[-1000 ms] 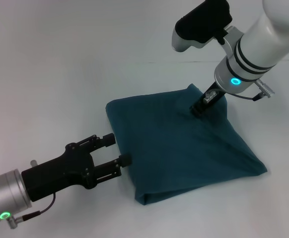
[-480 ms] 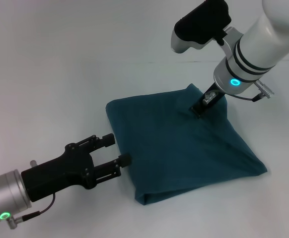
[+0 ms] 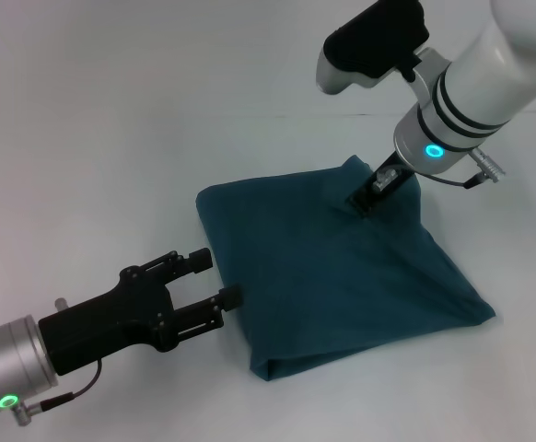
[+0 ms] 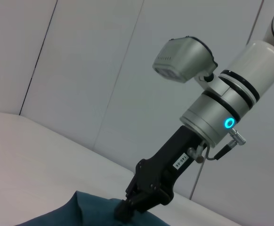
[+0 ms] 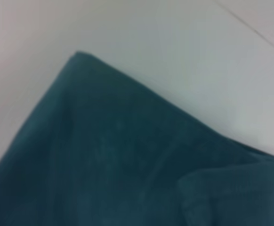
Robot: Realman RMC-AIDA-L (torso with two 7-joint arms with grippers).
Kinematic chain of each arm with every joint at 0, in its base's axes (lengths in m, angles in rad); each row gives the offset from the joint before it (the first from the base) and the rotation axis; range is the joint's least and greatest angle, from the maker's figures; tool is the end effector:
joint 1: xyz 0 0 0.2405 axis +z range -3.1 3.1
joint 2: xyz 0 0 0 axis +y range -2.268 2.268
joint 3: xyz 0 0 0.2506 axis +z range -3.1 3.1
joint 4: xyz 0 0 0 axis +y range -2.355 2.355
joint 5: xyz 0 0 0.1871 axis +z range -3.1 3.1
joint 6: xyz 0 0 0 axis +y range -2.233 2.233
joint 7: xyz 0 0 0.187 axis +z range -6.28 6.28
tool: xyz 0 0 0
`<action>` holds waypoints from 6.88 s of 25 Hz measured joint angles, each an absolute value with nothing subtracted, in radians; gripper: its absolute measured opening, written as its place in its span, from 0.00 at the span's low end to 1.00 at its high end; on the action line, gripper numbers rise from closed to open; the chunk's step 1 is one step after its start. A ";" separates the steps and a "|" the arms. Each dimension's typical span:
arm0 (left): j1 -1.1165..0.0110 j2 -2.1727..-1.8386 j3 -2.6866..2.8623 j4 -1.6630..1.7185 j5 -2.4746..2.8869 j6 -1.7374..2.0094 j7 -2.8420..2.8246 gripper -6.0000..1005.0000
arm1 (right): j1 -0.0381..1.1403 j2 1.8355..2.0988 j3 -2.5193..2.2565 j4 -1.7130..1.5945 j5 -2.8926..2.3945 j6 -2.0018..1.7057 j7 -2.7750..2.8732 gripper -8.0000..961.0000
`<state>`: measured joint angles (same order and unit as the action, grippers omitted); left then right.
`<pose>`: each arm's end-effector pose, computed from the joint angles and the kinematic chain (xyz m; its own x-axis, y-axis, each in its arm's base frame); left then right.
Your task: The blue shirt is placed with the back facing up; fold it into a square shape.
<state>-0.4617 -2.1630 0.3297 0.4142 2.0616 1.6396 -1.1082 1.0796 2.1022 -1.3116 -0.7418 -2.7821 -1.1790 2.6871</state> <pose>-0.2316 0.2853 -0.0605 0.5904 0.3247 0.7389 0.5715 -0.8146 -0.0987 0.1523 0.4311 -0.0769 0.7355 -0.6509 0.1878 -0.4527 -0.6785 -0.5786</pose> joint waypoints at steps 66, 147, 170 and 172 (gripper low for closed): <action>-0.473 -2.163 0.321 0.404 2.009 1.618 -1.123 0.76 | 0.725 2.079 -0.971 -0.938 -2.382 -1.099 2.438 0.56; -0.712 -2.169 0.474 0.288 1.886 0.899 -1.481 0.87 | 0.696 2.085 -0.992 -0.842 -2.106 -1.091 2.134 0.73; -0.787 -2.172 0.547 0.237 1.884 0.731 -1.455 0.87 | 0.695 2.086 -0.985 -0.841 -2.106 -1.074 2.116 0.72; -0.788 -2.172 0.562 0.237 1.881 0.729 -1.454 0.87 | 0.695 2.086 -0.985 -0.841 -2.106 -1.074 2.115 0.72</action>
<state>-0.7875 -2.1721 0.5623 0.2373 1.8813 0.7292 -1.4544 0.6949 2.0861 -0.9847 -0.8411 -2.1058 -1.0735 2.1154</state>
